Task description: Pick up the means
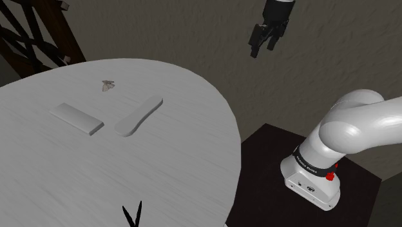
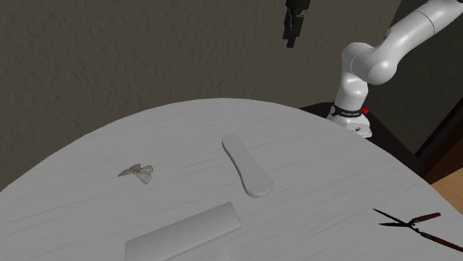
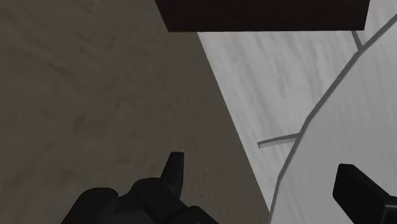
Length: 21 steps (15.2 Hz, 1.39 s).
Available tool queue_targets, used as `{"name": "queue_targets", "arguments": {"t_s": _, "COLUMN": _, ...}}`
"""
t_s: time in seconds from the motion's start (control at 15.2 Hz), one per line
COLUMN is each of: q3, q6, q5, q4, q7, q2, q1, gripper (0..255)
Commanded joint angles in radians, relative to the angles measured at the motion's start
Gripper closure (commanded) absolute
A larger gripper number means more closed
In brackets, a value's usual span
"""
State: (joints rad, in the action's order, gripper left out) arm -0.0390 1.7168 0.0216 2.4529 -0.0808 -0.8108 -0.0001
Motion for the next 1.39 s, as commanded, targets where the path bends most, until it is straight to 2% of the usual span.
{"name": "queue_targets", "arguments": {"t_s": 0.0, "q3": 0.000, "q6": 0.000, "q5": 0.000, "q4": 0.000, "q7": 0.000, "q2": 0.000, "q1": 0.000, "gripper": 0}}
{"name": "queue_targets", "arguments": {"t_s": 0.4, "q3": -0.165, "q6": 0.046, "q5": -0.115, "q4": 0.033, "q7": -0.282, "q2": 0.024, "q1": 0.008, "gripper": 0}}
{"name": "queue_targets", "arguments": {"t_s": 0.79, "q3": -0.333, "q6": 0.116, "q5": -0.212, "q4": -0.002, "q7": -0.562, "q2": 0.127, "q1": 0.001, "gripper": 0}}
{"name": "queue_targets", "arguments": {"t_s": 1.06, "q3": -0.445, "q6": 0.171, "q5": -0.248, "q4": -0.061, "q7": -0.751, "q2": 0.234, "q1": -0.022, "gripper": 0}}
{"name": "queue_targets", "arguments": {"t_s": 1.32, "q3": -0.560, "q6": 0.226, "q5": -0.247, "q4": -0.145, "q7": -0.946, "q2": 0.367, "q1": -0.064, "gripper": 0}}
